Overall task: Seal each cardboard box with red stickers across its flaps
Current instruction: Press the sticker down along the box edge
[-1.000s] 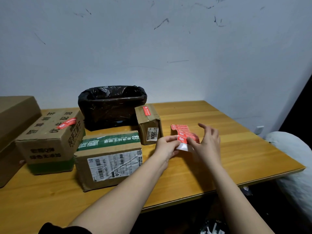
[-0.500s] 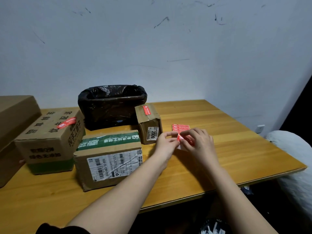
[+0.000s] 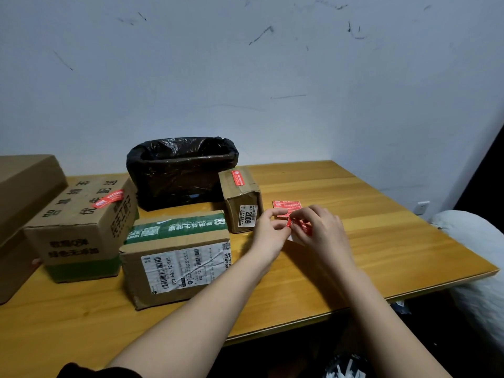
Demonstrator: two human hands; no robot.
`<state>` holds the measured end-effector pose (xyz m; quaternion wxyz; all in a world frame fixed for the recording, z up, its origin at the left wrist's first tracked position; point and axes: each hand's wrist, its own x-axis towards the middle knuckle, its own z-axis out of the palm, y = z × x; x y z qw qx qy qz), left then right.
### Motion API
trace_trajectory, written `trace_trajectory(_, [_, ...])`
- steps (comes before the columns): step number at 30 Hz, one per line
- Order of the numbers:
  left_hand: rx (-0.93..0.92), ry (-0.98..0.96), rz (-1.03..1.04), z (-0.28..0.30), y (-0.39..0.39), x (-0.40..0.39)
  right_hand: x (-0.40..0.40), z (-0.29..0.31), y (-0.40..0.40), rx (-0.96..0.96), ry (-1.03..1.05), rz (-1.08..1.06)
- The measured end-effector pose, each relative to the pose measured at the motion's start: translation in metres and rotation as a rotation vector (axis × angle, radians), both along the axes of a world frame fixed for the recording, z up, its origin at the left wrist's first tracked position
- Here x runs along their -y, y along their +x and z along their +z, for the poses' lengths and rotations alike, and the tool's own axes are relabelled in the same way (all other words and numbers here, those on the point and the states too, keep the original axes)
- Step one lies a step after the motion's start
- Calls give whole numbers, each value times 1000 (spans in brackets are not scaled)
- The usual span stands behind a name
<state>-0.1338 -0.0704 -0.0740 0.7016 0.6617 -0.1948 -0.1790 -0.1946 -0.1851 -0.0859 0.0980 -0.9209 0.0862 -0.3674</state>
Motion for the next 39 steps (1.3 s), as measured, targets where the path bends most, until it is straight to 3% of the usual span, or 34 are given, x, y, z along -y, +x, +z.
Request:
trace_trajectory(11, [-144,-40,-52,0,1,-1,0,1,-2,51,-43,21])
trace_trajectory(15, [-197,61,-33,-2,4,0,0,1,-2,29,40,49])
trace_trajectory(25, [-272,99,-66,-4,7,7,11,-1,-6,3,276,144])
trace_trajectory(31, [-348,123,-51,-2,11,7,13,5,-12,101,486,201])
trace_trajectory(39, [-141,284,-11,-8,7,13,12,16,-17,251,655,248])
